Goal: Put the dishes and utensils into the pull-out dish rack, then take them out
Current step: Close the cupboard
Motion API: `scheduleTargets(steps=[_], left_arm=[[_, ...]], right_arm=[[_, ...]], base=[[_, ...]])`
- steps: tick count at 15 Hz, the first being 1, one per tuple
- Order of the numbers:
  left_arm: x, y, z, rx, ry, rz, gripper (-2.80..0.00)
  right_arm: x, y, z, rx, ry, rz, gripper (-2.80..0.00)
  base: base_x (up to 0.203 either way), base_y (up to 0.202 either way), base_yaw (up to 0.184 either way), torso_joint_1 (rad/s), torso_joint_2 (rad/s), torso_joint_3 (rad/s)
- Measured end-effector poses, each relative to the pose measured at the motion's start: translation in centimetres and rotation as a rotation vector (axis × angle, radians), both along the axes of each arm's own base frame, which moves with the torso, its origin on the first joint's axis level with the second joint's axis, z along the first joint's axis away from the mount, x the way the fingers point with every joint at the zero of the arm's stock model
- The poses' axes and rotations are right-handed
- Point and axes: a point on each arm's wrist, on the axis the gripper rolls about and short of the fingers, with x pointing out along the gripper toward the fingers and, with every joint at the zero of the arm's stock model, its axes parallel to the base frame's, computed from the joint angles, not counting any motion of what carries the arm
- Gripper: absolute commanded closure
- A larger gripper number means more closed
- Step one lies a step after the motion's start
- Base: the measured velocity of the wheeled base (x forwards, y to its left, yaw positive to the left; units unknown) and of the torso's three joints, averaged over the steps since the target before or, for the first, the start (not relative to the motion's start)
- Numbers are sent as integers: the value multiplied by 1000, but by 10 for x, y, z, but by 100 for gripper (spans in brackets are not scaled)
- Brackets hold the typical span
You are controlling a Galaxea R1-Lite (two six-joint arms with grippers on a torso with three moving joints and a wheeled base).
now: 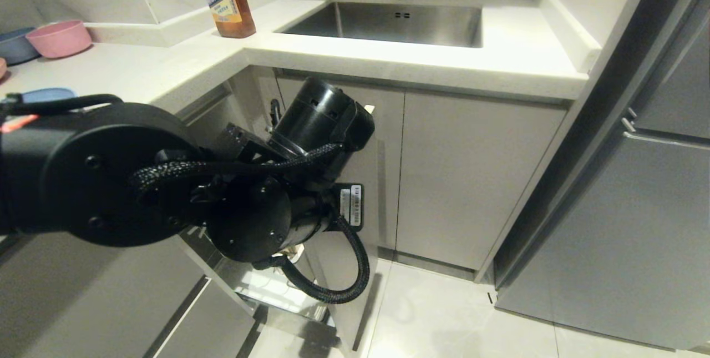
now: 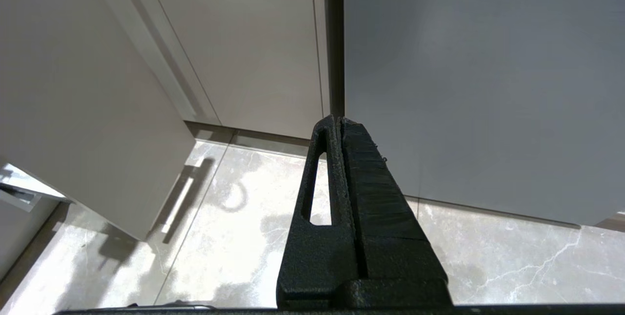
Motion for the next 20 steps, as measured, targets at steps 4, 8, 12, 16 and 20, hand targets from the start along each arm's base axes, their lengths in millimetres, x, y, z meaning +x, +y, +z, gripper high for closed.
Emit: scheduleTargets(steps=[4, 8, 12, 16, 20], left_arm=[[15, 15, 2, 52, 7, 42, 0], [34, 38, 4, 128, -7, 111, 0], [50, 63, 5, 205, -7, 174, 0], [69, 95, 5, 287, 16, 243, 0], [82, 123, 8, 333, 30, 307, 0]], right_arm=[[0, 0, 0, 0, 0, 0, 0], [0, 0, 0, 0, 0, 0, 0], [0, 0, 0, 0, 0, 0, 0], [0, 0, 0, 0, 0, 0, 0], [0, 0, 0, 0, 0, 0, 0]], base=[[0, 0, 0, 0, 0, 0], [0, 0, 0, 0, 0, 0], [0, 0, 0, 0, 0, 0], [0, 0, 0, 0, 0, 0], [0, 0, 0, 0, 0, 0]])
